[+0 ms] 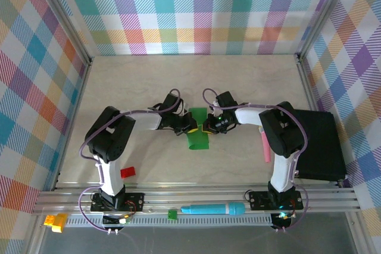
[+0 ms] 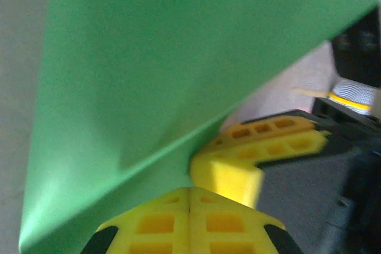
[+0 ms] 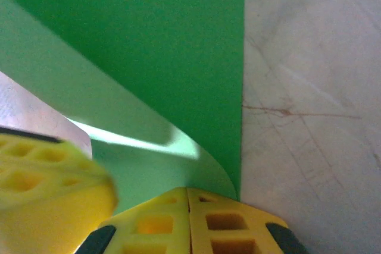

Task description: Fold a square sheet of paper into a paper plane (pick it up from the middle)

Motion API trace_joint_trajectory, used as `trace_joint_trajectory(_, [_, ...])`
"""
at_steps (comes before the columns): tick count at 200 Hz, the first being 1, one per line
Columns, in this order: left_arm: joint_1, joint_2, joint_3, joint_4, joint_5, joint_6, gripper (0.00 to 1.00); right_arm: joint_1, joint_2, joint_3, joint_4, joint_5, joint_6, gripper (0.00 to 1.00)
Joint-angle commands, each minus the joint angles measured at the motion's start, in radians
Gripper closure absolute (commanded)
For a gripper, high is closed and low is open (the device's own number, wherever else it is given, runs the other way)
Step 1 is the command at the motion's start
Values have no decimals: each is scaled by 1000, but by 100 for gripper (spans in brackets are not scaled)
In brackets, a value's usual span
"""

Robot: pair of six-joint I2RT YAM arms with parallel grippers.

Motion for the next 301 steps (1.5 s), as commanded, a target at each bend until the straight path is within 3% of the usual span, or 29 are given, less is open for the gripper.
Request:
trace_joint_trajectory(1, [10, 46, 27, 16, -3, -24, 100, 3, 165, -116, -219, 298, -8, 93])
trace_joint_trajectory(78, [199, 32, -62, -11, -12, 22, 100, 2, 174, -128, -211, 311, -11, 93])
trace_joint_trajectory(135, [122, -86, -23, 24, 40, 1, 100, 2, 180, -134, -208, 311, -9, 93])
trace_joint_trajectory(195, [71, 43, 45, 59, 31, -27, 100, 1, 182, -132, -212, 308, -8, 93])
trace_joint_trajectory(239, [116, 101, 70, 14, -7, 19, 100, 0, 177, -134, -220, 315, -13, 93])
trace_joint_trajectory(301, [221, 148, 214, -217, -52, 178, 100, -16, 159, -129, -221, 310, -34, 93])
